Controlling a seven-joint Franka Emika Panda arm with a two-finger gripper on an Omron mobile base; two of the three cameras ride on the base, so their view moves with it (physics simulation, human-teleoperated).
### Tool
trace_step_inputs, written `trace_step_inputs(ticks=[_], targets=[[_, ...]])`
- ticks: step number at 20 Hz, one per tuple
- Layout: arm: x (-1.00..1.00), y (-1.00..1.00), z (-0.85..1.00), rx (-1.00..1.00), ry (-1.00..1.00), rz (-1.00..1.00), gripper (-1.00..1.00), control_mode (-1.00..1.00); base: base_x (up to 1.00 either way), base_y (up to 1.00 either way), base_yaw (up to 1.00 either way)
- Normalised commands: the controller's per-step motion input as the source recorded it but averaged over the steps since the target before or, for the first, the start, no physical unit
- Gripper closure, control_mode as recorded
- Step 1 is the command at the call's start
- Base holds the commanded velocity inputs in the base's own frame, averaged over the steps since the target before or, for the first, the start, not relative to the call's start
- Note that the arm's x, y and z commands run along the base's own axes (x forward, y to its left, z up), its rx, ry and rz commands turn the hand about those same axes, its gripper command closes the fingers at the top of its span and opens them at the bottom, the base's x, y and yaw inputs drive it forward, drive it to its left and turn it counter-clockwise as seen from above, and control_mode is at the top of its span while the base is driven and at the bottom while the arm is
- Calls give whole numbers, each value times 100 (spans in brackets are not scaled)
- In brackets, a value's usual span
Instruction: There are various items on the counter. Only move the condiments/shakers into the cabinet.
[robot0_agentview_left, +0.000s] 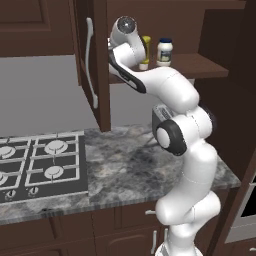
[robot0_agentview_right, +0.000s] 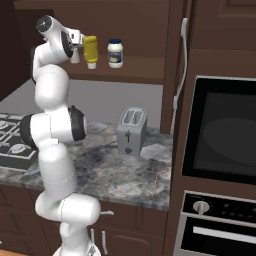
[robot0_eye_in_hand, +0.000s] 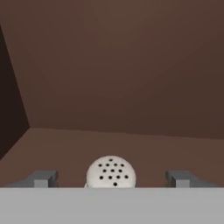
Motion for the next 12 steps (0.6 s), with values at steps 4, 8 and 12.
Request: trace_step_inputs(ticks=[4,8,12], targets=[[-4,2,0,0,0,0,-100,-100,0,0,0],[-88,1,0,0,-23,0,-100,-100,0,0,0],[-100,2,0,0,-30,0,-100,-100,0,0,0]])
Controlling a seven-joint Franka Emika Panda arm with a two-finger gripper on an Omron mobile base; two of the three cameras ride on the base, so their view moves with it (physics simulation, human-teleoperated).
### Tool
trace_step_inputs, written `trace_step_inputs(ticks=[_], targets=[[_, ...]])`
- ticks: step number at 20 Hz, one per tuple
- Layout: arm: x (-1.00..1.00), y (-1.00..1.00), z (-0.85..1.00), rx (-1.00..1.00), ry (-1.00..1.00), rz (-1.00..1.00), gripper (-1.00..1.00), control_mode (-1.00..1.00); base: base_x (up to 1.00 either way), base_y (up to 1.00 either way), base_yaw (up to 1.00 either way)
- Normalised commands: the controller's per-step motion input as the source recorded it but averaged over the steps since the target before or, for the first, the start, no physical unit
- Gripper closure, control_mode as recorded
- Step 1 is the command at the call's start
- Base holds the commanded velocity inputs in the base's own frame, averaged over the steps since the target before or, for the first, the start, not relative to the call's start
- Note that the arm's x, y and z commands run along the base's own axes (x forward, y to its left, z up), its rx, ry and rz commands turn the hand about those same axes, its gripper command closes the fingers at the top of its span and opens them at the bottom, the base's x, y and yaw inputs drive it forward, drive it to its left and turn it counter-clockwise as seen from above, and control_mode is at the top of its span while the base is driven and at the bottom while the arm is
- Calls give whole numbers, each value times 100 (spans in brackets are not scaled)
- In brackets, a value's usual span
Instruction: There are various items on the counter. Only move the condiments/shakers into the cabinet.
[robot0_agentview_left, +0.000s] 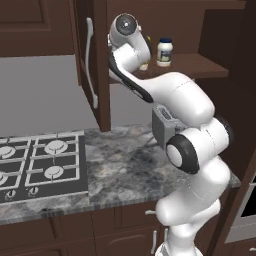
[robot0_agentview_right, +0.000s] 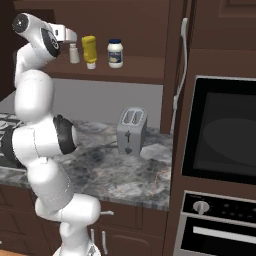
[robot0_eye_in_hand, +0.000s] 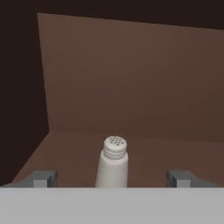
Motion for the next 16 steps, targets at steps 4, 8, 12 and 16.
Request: trace_step_inputs(ticks=[4,8,12,16], targets=[[-100,-1,-18,0,-24,-1,-100,-100,0,0,0],[-100,-15,-47,4,-16,-10,-100,-100,0,0,0],[-100,-21,-44,4,-16,-11,-100,-100,0,0,0],[-100,-29,-38,4,-12,-11,-100,-100,0,0,0]])
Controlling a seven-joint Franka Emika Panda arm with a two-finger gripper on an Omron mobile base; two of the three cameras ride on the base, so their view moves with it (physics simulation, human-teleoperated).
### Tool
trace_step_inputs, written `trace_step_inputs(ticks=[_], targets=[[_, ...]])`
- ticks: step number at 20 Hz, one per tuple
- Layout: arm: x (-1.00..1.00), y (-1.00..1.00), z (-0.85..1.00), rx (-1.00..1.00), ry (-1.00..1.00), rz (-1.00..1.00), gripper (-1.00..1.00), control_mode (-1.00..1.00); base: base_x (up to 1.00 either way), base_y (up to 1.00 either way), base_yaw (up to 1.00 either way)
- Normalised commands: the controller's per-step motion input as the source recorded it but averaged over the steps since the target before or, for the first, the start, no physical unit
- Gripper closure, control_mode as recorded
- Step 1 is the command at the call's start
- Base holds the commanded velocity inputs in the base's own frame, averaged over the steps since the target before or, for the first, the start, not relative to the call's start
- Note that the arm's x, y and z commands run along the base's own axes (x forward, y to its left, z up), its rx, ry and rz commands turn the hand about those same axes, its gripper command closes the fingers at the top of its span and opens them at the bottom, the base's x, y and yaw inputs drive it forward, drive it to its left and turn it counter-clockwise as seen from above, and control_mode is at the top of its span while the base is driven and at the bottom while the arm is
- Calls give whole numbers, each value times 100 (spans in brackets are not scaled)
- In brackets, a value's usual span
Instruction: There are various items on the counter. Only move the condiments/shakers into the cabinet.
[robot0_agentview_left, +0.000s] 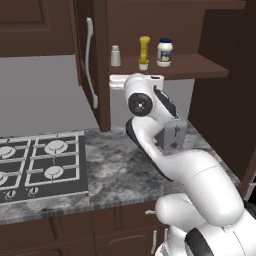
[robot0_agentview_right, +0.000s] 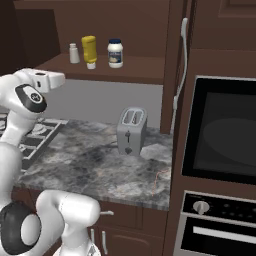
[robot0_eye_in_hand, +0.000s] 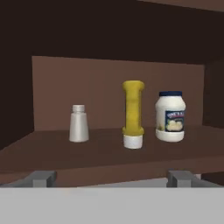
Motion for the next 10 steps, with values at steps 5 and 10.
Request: trace_step_inputs(ticks=[5,10], targets=[[-100,-35,-42,6,-9,-15,-100,-100,0,0,0],[0,0,0,-1,1,0,-100,-100,0,0,0]])
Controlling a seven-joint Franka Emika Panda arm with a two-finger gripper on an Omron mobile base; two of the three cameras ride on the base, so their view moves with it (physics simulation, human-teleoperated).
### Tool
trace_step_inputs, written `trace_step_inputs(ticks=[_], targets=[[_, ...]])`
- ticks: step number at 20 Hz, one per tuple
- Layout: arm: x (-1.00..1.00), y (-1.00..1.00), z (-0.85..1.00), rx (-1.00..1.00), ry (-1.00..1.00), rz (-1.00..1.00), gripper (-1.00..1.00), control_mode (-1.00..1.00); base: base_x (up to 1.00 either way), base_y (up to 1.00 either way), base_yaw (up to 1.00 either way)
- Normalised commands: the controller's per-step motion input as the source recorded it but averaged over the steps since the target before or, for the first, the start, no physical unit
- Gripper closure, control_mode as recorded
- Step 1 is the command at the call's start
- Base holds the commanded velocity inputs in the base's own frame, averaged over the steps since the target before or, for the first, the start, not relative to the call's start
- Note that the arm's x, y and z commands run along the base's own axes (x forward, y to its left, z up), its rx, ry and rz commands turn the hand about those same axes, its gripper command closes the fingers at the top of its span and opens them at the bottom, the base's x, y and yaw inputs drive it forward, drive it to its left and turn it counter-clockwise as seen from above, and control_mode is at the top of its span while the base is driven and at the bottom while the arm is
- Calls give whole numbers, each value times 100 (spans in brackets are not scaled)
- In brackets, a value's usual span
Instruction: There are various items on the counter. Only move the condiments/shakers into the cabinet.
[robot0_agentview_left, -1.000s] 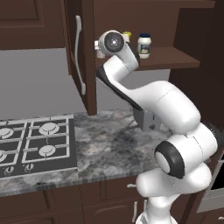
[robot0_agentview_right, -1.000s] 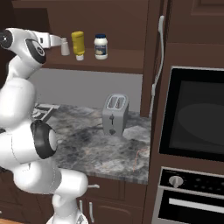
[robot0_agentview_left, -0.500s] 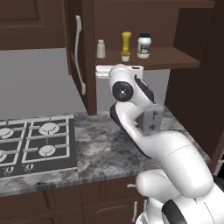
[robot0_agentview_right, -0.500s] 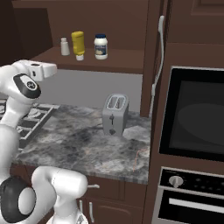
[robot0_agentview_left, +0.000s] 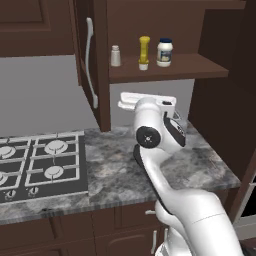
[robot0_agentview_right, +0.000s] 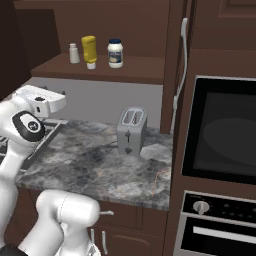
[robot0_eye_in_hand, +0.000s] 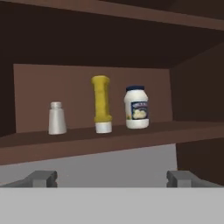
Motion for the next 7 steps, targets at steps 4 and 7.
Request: trace_step_inputs(ticks=[4,7], targets=[[-42,-13,-2,4,-8,1,-100,-100,0,0,0],[-100,-68,3,32,-36,0,-100,-100,0,0,0]])
